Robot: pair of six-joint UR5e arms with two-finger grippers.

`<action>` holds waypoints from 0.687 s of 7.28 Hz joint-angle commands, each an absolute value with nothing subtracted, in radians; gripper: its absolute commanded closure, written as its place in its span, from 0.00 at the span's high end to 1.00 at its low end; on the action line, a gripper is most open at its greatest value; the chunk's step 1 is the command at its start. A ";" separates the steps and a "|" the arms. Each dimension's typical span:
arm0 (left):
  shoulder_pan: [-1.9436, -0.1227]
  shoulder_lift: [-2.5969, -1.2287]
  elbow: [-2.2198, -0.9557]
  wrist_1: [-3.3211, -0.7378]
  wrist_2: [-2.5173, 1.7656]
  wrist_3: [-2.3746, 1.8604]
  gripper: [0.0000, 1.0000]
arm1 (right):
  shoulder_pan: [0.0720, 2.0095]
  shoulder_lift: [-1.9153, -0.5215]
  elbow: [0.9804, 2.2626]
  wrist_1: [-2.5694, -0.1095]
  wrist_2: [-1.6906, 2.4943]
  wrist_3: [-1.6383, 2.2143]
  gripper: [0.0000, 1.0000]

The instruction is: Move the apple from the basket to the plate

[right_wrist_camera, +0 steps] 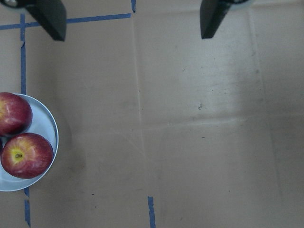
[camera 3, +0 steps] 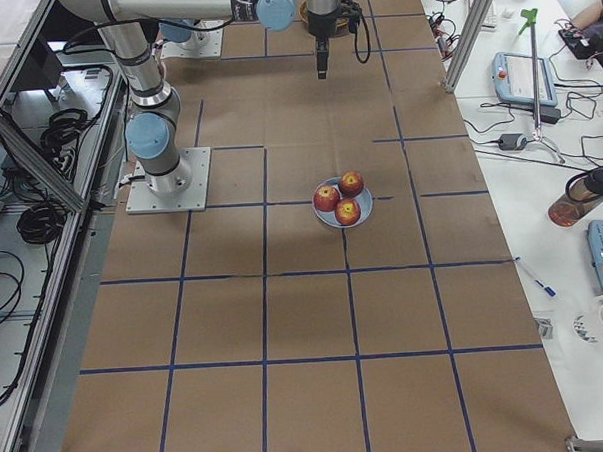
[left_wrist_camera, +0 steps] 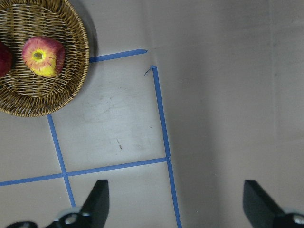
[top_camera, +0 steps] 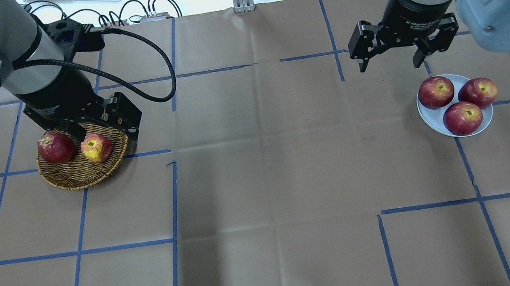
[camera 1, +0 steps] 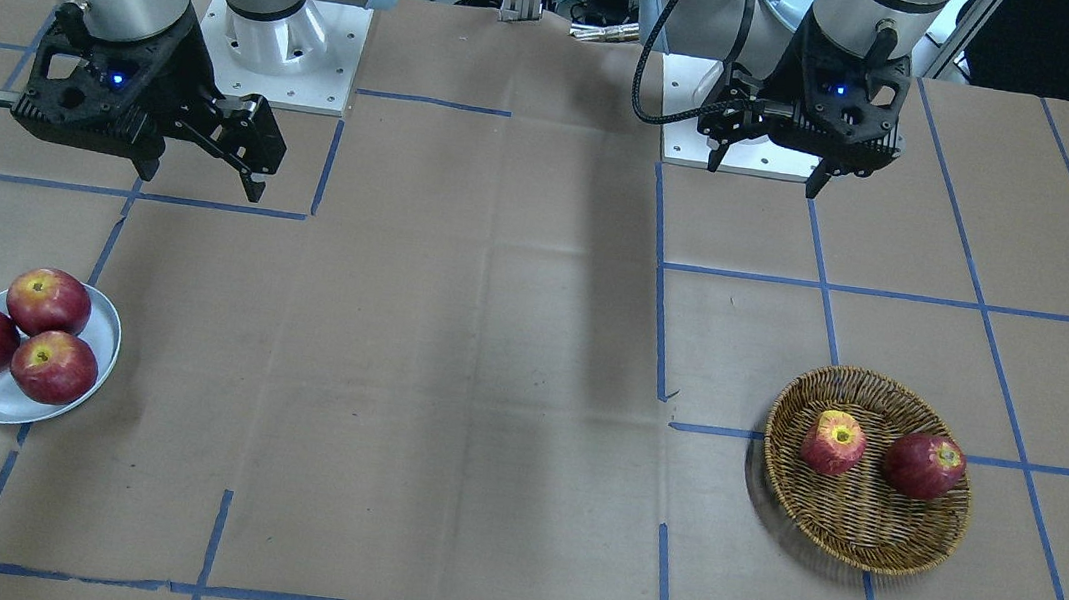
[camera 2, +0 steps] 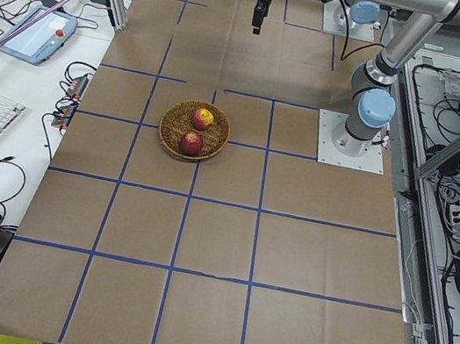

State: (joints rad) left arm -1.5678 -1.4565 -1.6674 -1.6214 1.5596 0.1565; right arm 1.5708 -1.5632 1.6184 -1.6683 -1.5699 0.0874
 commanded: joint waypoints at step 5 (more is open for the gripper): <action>-1.569 -1.444 -1.687 -1.621 1.560 0.163 0.99 | 1.572 -1.562 1.618 -1.669 -1.569 0.087 1.00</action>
